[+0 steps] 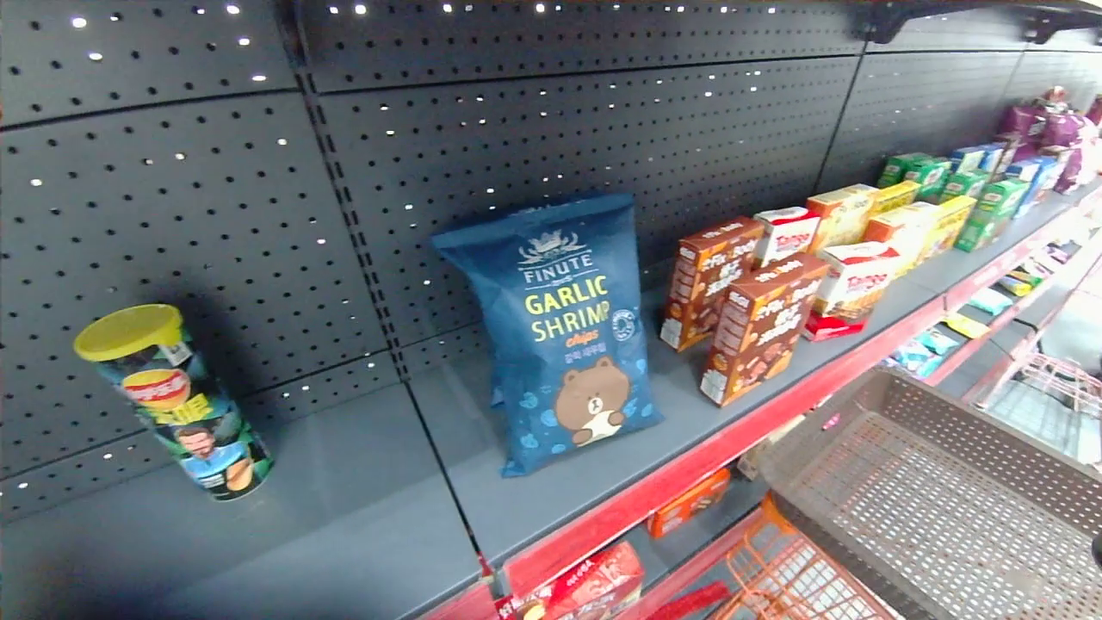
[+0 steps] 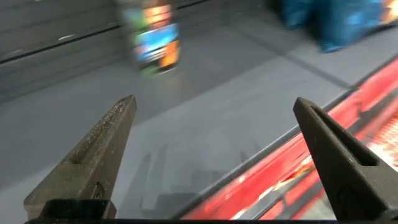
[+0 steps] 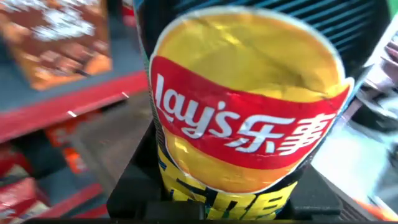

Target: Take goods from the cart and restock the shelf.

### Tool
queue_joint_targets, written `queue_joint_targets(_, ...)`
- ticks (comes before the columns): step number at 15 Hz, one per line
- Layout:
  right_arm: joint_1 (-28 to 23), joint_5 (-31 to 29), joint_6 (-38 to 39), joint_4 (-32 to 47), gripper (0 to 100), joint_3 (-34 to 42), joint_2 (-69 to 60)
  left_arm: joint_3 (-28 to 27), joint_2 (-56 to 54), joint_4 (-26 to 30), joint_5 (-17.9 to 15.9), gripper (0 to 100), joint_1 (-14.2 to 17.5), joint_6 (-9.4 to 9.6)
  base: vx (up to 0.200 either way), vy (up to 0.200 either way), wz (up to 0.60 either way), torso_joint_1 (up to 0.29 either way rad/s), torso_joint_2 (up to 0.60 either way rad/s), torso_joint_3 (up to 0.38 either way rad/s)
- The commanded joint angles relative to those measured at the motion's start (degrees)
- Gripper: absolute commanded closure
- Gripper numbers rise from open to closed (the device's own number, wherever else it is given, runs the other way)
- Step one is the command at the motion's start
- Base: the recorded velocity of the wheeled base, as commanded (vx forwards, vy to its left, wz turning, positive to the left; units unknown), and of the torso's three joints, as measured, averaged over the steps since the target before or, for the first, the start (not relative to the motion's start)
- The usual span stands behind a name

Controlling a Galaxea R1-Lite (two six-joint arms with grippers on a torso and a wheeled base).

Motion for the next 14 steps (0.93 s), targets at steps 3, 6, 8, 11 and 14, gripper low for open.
queue_joint_targets(3, 1.1, -0.1, 0.0, 0.0, 100, -0.2, -0.2, 0.0, 0.0, 0.0, 0.0, 0, 0.0, -0.01, 0.000, 0.000, 0.60, 0.001, 0.00, 0.004)
queue_joint_targets(6, 1.1, 1.5, -0.1, 0.0, 100, -0.6, -1.2, 0.0, 0.0, 0.0, 0.1, 0, 0.0, -0.01, 0.000, 0.000, 0.20, -0.001, 0.00, 0.001)
queue_joint_targets(8, 3.3, 8.6, 0.0, 0.0, 100, -1.4, -2.0, 0.0, 0.0, 0.0, 0.0, 0, 0.0, -0.01, 0.000, 0.000, 0.00, 0.000, 0.00, 0.000)
queue_joint_targets(11, 8.1, 10.5, -1.5, 0.0, 100, -2.0, -0.3, 0.0, 0.0, 0.0, 0.0, 0, 0.0, -0.01, 0.000, 0.000, 0.00, 0.000, 0.00, 0.000)
queue_joint_targets(14, 17.1, 5.0, -4.8, -0.5, 100, -4.8, 5.5, 0.0, 0.0, 0.0, 0.0, 0, 0.0, -0.01, 0.000, 0.000, 0.00, 0.000, 0.00, 0.000)
